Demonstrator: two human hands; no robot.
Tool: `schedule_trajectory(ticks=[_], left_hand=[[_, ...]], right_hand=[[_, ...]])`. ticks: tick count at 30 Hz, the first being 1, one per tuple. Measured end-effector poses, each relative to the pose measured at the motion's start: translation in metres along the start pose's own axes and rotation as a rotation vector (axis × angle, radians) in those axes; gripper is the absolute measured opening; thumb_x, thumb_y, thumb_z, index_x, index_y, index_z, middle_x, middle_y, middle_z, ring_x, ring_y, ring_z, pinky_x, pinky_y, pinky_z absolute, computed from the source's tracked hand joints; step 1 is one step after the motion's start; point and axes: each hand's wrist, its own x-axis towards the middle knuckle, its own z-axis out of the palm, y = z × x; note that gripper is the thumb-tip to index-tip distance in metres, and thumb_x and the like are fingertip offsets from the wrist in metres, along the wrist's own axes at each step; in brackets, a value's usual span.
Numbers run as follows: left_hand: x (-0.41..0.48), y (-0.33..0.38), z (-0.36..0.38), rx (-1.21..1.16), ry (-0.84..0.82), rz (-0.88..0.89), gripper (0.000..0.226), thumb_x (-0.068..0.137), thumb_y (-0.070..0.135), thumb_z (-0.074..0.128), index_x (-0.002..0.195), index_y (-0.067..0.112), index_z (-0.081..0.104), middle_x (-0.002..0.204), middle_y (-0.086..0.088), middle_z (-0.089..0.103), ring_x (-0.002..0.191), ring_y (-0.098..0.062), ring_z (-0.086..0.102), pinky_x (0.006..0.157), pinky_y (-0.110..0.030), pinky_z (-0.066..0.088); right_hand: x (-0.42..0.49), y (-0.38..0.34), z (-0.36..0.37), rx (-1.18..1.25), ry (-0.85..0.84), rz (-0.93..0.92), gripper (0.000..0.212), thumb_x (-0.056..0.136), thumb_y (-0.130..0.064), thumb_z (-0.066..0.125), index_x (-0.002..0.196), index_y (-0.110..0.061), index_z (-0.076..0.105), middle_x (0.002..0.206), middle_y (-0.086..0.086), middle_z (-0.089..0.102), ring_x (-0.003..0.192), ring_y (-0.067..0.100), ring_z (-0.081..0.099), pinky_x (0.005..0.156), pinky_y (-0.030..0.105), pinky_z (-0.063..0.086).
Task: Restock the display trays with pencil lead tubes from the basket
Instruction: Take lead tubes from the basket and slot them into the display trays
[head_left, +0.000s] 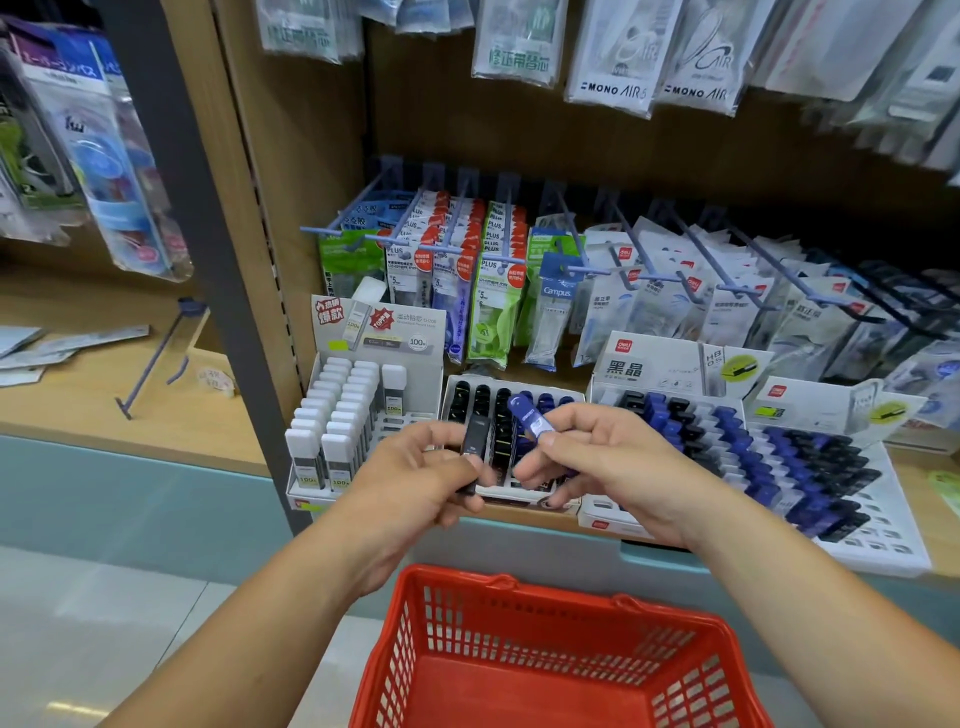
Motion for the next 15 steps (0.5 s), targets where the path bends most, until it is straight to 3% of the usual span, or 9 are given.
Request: schedule_trajectory(ticks=[2,4,7,9,12,15], left_hand=[[-0.001,0.0,0.0,0.107,0.027,0.043,0.032,0.099,0.001,0.058,0.117,0.026,0.064,0.082,-0.009,0.074,0.062,-0.016,0.059,0.051,-0.026,0.039],[-0.002,-0.001,0.002,0.247,0.046,0.078,0.031,0.1,0.004,0.053,0.103,0.026,0.075,0.073,-0.001,0.067,0.062,-0.015,0.052,0.053,-0.024,0.038],[-0.008,-0.002,0.009,0.297,-0.011,0.101,0.022,0.101,0.027,0.062,0.09,0.023,0.079,0.071,-0.002,0.056,0.064,-0.017,0.048,0.06,-0.03,0.04],[-0.013,-0.001,0.015,0.283,-0.071,0.126,0.029,0.098,0.043,0.064,0.085,0.02,0.077,0.072,-0.008,0.05,0.065,-0.019,0.044,0.063,-0.036,0.038],[-0.013,-0.002,0.019,0.253,-0.079,0.157,0.033,0.1,0.04,0.062,0.078,0.018,0.073,0.069,-0.008,0.049,0.063,-0.021,0.042,0.06,-0.037,0.037],[-0.01,-0.003,0.017,0.218,-0.067,0.109,0.03,0.104,0.035,0.057,0.09,0.017,0.076,0.071,-0.002,0.055,0.059,-0.015,0.047,0.052,-0.029,0.038]], right_hand=[[0.001,-0.002,0.002,0.041,0.012,0.019,0.01,0.105,-0.007,0.054,0.115,-0.005,0.054,0.102,0.016,0.078,0.1,0.03,0.075,0.086,0.048,0.057],[0.002,-0.003,0.004,0.082,0.035,0.034,0.01,0.105,-0.005,0.052,0.115,-0.004,0.053,0.107,0.013,0.078,0.106,0.026,0.074,0.094,0.05,0.056],[0.003,-0.005,0.011,0.245,0.042,0.034,0.013,0.107,-0.007,0.044,0.115,-0.003,0.053,0.115,0.011,0.076,0.115,0.019,0.07,0.103,0.051,0.052],[0.002,-0.007,0.019,0.317,0.033,0.024,0.018,0.108,-0.006,0.042,0.121,0.0,0.052,0.117,0.012,0.076,0.116,0.02,0.07,0.103,0.048,0.052],[0.002,-0.005,0.026,0.305,0.018,0.012,0.022,0.107,-0.005,0.043,0.125,0.005,0.05,0.117,0.013,0.075,0.116,0.018,0.07,0.099,0.041,0.055],[0.002,-0.008,0.021,0.28,0.051,-0.035,0.024,0.106,-0.008,0.047,0.128,0.002,0.052,0.12,0.011,0.075,0.117,0.024,0.069,0.106,0.052,0.051]])
